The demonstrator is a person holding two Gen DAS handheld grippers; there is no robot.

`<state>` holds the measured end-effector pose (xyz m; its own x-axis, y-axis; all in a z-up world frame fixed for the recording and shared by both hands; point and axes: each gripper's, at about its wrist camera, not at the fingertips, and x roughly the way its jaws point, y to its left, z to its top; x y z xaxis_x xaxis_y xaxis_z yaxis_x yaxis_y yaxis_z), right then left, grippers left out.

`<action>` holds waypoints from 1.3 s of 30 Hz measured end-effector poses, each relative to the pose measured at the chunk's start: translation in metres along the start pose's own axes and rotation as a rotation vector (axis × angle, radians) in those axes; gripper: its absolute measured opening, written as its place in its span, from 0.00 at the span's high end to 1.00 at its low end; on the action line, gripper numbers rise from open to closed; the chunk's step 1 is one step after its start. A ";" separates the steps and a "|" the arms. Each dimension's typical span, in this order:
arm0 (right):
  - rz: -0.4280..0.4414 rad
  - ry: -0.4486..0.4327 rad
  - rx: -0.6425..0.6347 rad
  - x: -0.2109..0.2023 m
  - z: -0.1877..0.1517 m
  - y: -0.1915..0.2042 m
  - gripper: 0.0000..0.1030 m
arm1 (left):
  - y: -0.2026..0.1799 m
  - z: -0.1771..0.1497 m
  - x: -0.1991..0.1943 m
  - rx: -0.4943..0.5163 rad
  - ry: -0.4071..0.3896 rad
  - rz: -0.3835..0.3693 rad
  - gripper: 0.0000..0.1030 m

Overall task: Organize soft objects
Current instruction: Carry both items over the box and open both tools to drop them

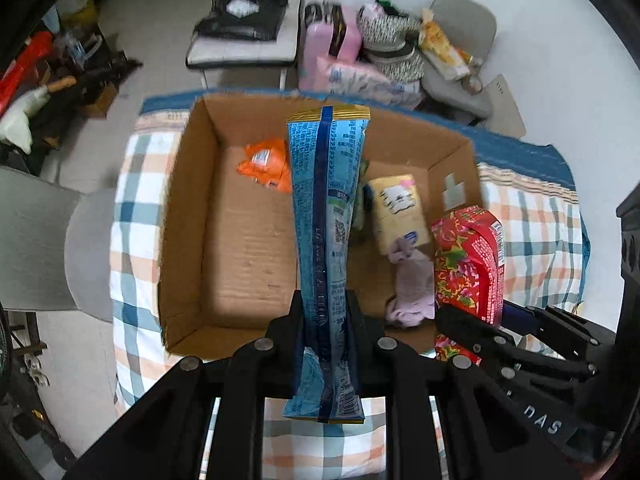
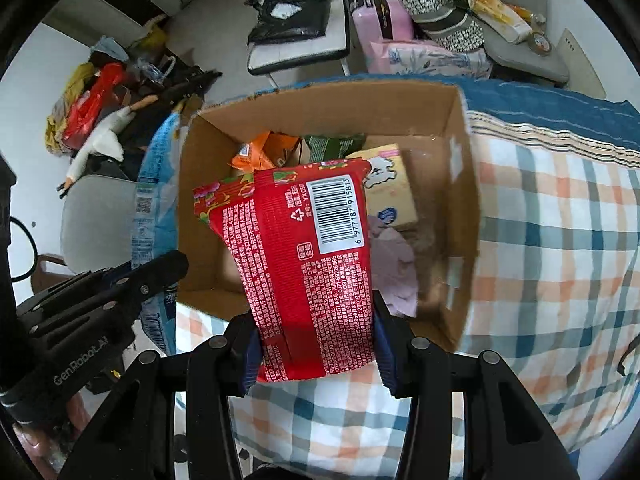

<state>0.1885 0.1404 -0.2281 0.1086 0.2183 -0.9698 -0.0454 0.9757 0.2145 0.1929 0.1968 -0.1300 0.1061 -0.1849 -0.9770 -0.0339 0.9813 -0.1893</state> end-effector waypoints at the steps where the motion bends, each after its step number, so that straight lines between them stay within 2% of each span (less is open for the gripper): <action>1: -0.010 0.013 0.002 0.010 0.004 0.002 0.52 | 0.004 0.004 0.008 0.000 0.023 -0.005 0.86; 7: -0.048 0.090 0.023 0.058 0.017 0.010 0.52 | 0.026 0.022 0.051 -0.026 0.139 -0.021 0.86; 14: -0.084 0.133 0.035 0.091 0.025 0.009 0.52 | 0.036 0.029 0.085 -0.035 0.223 -0.010 0.85; 17: -0.095 0.143 0.036 0.101 0.029 0.007 0.51 | 0.035 0.029 0.093 -0.029 0.246 0.014 0.81; 18: -0.095 0.154 0.039 0.105 0.030 0.006 0.51 | 0.036 0.028 0.096 -0.038 0.258 0.031 0.76; 21: -0.097 0.174 0.042 0.111 0.031 0.004 0.50 | 0.039 0.027 0.101 -0.035 0.256 0.051 0.73; 24: -0.107 0.173 0.038 0.112 0.031 0.003 0.41 | 0.038 0.024 0.098 -0.032 0.243 0.062 0.70; 31: -0.133 0.155 0.028 0.102 0.026 -0.004 0.34 | 0.033 0.014 0.084 -0.025 0.206 0.086 0.65; 34: -0.144 0.144 0.032 0.096 0.022 -0.011 0.25 | 0.034 0.011 0.073 -0.020 0.177 0.100 0.57; 35: -0.148 0.135 0.031 0.092 0.021 -0.011 0.24 | 0.032 0.009 0.069 -0.018 0.161 0.105 0.52; 37: -0.157 0.121 0.033 0.085 0.018 -0.014 0.12 | 0.031 0.005 0.061 -0.013 0.128 0.119 0.37; 38: -0.156 0.118 0.034 0.079 0.017 -0.015 0.09 | 0.031 0.007 0.061 -0.015 0.118 0.122 0.27; 39: -0.158 0.114 0.036 0.077 0.016 -0.016 0.06 | 0.031 0.006 0.057 -0.018 0.102 0.130 0.22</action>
<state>0.2133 0.1419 -0.3044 -0.0020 0.0608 -0.9981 -0.0012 0.9982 0.0608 0.2036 0.2173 -0.1910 -0.0019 -0.0618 -0.9981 -0.0583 0.9964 -0.0616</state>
